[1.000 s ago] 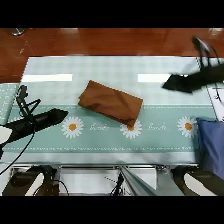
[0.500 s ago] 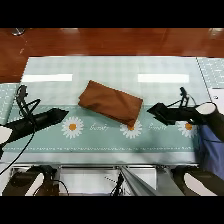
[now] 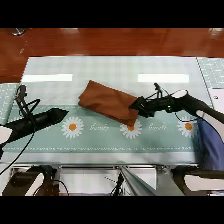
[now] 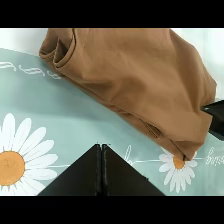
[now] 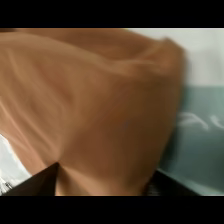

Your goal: Fold the shirts.

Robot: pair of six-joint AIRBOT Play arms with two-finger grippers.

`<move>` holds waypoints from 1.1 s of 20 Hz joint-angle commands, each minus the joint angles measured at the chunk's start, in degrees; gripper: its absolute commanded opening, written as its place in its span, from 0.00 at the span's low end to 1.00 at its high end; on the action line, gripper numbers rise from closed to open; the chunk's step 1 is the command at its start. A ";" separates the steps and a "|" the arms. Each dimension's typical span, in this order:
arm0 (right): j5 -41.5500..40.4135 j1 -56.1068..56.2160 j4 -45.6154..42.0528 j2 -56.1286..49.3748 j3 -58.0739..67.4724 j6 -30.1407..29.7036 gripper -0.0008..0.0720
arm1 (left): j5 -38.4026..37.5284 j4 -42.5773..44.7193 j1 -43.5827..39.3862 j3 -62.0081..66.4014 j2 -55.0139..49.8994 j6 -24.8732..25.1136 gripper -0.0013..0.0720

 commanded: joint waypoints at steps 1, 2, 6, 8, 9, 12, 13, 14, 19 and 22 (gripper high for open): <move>2.49 3.50 0.20 -3.93 5.03 -2.45 0.24 | -0.02 0.00 -0.02 -0.02 0.00 0.02 0.05; 4.48 3.76 0.28 -3.93 6.84 -4.92 0.05 | -0.02 0.02 -0.02 -0.02 0.00 0.02 0.05; 11.76 5.81 -1.20 -2.45 21.68 -3.78 0.05 | 0.26 0.04 -0.02 -0.02 0.00 0.22 0.05; 12.09 6.86 -9.20 -0.74 31.54 3.43 0.05 | 0.48 0.02 -0.02 -0.02 0.00 0.20 0.05; 13.42 6.78 -12.70 -0.37 36.11 6.49 0.05 | 0.46 0.02 -0.02 -0.02 0.00 0.20 0.05; 20.70 4.87 -18.80 -0.13 49.81 11.32 0.04 | -0.04 0.00 -0.02 -0.02 0.00 0.20 0.05; 23.15 3.89 -20.13 -0.13 53.90 12.87 0.05 | -0.04 0.00 -0.02 -0.02 0.00 0.20 0.05; 25.79 2.45 -22.29 -0.13 57.94 14.95 0.04 | -0.04 0.00 -0.02 -0.02 0.00 0.17 0.05; 38.14 -9.75 -27.34 2.58 68.26 21.49 0.05 | -0.04 0.00 -0.02 -0.02 0.00 0.20 0.05; 42.10 -20.57 -27.28 6.75 68.26 24.44 0.05 | -0.39 0.00 -0.02 -0.02 0.00 0.20 0.05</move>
